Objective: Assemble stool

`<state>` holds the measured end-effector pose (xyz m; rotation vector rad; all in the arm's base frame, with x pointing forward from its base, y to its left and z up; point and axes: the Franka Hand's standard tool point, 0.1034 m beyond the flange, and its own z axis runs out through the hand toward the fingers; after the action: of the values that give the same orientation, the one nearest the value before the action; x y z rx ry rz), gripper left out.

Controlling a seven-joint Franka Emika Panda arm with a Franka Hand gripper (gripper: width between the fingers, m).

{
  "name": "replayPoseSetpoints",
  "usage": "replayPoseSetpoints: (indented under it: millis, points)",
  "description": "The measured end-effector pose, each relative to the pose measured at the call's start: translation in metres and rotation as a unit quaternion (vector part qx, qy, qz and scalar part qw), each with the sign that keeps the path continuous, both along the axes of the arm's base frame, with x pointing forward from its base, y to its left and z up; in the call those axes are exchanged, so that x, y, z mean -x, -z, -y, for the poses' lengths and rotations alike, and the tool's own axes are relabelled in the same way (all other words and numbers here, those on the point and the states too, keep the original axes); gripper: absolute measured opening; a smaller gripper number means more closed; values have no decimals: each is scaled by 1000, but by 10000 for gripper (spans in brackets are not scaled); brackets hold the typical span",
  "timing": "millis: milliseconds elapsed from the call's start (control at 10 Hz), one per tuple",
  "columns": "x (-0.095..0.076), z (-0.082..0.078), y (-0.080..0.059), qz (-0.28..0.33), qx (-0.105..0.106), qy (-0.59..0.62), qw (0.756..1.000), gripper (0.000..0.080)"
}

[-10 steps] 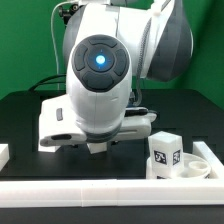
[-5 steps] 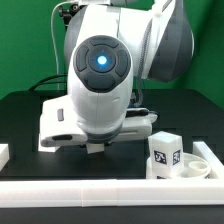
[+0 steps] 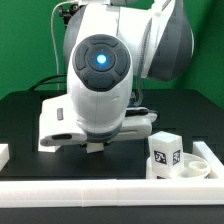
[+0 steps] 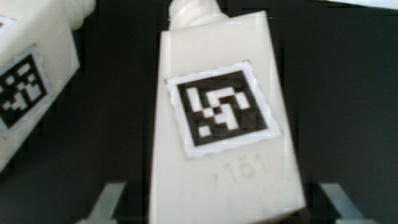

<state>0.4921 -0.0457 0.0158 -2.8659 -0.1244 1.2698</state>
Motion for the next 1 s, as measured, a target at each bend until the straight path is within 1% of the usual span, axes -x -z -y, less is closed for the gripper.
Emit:
replayPoseSetpoints:
  millis: [100, 300, 500, 600, 700, 800, 900, 1000]
  points:
    - [-6, -4, -14, 6, -3, -1, 1000, 325]
    - [-16, -11, -55, 3, -7, 3, 1000, 327]
    - [-27, -21, -86, 3, 3, 14, 1000, 327]
    - [-29, -22, -88, 7, 3, 11, 1000, 327]
    - [-26, -15, -77, 8, 5, -2, 1000, 327]
    - [-28, -15, -75, 14, 6, -1, 1000, 327]
    - [-31, -14, -76, 22, 6, -2, 1000, 327]
    - [-41, -13, -73, 59, 6, -4, 998, 327]
